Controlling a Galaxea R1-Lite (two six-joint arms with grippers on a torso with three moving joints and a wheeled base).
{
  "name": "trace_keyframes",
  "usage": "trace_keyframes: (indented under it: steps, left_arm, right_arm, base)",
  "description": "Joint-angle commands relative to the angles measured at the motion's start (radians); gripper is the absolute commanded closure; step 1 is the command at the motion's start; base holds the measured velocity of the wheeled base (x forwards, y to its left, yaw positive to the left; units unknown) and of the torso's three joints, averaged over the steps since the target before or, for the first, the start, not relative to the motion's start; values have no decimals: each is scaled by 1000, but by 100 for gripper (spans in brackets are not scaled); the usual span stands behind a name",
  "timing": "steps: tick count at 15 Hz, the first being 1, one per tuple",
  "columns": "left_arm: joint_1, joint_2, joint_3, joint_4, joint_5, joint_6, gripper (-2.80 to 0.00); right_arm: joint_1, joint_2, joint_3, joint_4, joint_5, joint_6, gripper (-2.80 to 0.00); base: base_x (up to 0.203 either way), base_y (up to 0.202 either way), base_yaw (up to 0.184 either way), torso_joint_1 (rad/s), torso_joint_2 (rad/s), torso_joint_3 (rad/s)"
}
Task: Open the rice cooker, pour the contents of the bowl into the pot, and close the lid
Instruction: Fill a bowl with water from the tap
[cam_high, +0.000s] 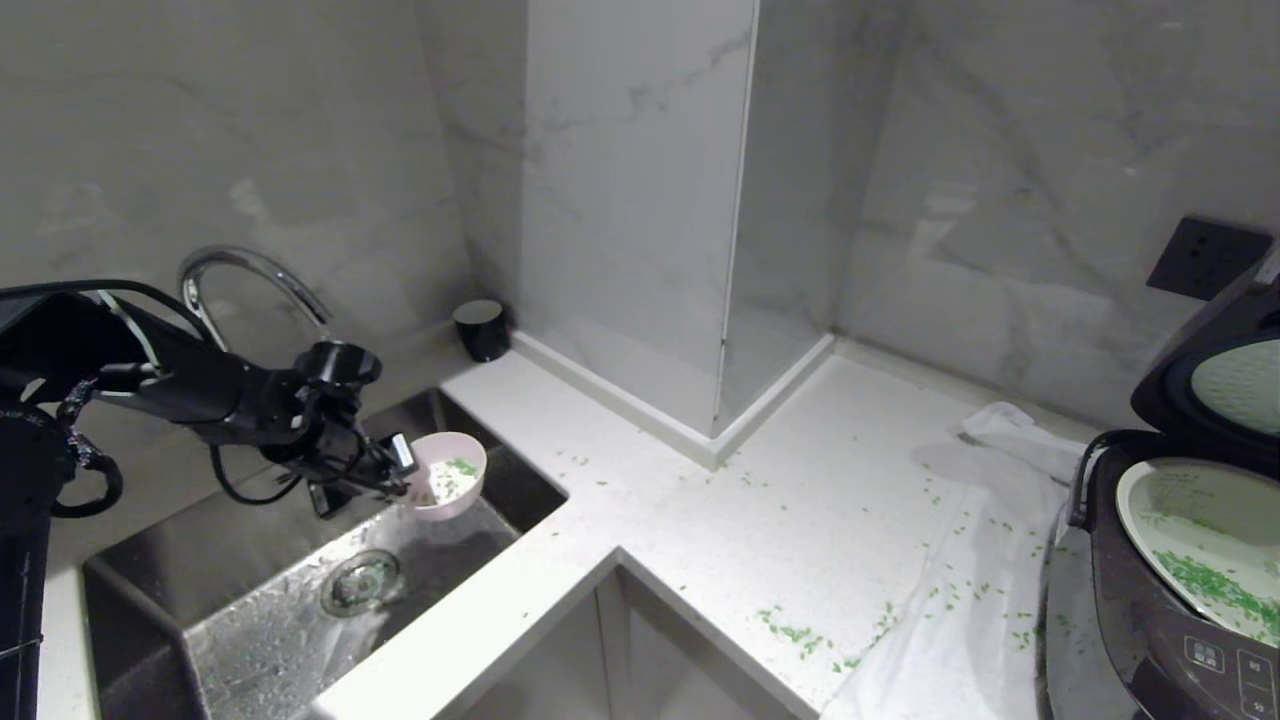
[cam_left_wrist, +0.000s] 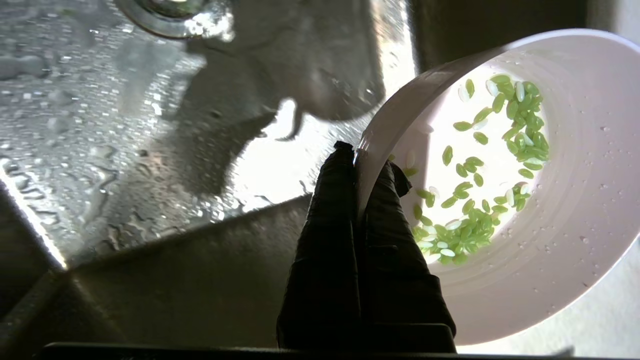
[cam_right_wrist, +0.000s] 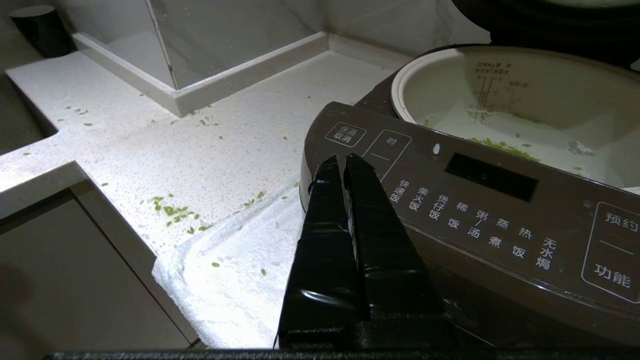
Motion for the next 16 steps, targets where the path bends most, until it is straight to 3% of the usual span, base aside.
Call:
trace_keyframes:
  steps: [1, 16]
  left_arm:
    - [60, 27, -21, 1, 0, -1, 0]
    - [229, 189, -260, 5, 9, -64, 0]
  right_arm:
    - [0, 0, 0, 0, -1, -1, 0]
    - [0, 0, 0, 0, -1, 0, 0]
  base:
    - [0, 0, 0, 0, 0, 0]
    - [0, 0, 0, 0, 0, 0]
